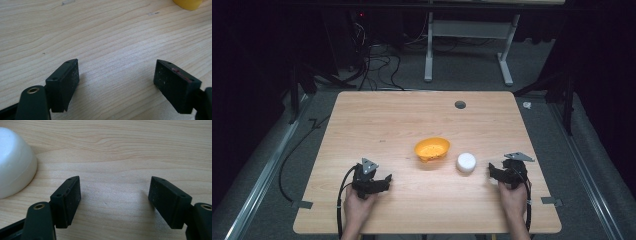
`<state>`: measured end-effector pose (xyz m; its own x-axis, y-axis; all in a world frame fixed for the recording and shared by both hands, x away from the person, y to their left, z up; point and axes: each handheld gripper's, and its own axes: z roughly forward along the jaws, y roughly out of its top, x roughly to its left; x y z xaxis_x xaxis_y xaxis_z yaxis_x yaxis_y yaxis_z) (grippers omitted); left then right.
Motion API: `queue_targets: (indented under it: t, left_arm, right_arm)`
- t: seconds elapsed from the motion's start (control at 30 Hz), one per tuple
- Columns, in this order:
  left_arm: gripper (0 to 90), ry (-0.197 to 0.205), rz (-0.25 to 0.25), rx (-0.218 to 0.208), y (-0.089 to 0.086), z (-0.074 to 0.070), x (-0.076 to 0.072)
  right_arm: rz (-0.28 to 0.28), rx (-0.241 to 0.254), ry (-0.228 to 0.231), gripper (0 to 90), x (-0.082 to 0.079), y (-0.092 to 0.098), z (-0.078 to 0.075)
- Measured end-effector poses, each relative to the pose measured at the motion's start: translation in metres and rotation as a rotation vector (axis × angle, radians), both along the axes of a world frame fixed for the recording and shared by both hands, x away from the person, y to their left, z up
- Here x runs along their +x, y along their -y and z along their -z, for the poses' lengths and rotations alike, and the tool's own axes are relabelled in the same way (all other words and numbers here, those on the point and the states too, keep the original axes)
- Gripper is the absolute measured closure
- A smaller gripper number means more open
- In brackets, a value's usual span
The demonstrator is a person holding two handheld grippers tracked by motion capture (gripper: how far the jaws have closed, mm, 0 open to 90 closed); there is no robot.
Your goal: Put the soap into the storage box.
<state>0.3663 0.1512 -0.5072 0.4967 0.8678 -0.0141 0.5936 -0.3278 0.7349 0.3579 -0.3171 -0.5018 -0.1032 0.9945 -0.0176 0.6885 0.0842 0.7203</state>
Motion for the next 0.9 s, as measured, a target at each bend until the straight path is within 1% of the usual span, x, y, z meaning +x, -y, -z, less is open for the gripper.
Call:
queue_targets:
  t: [0.9]
  left_arm:
    - [21.2, 0.0, -0.001, -0.002, -0.0001, -0.0001, -0.0006]
  right_arm:
    - [-0.024, 0.004, 0.002, 25.8, -0.0002, -0.0005, 0.0002]
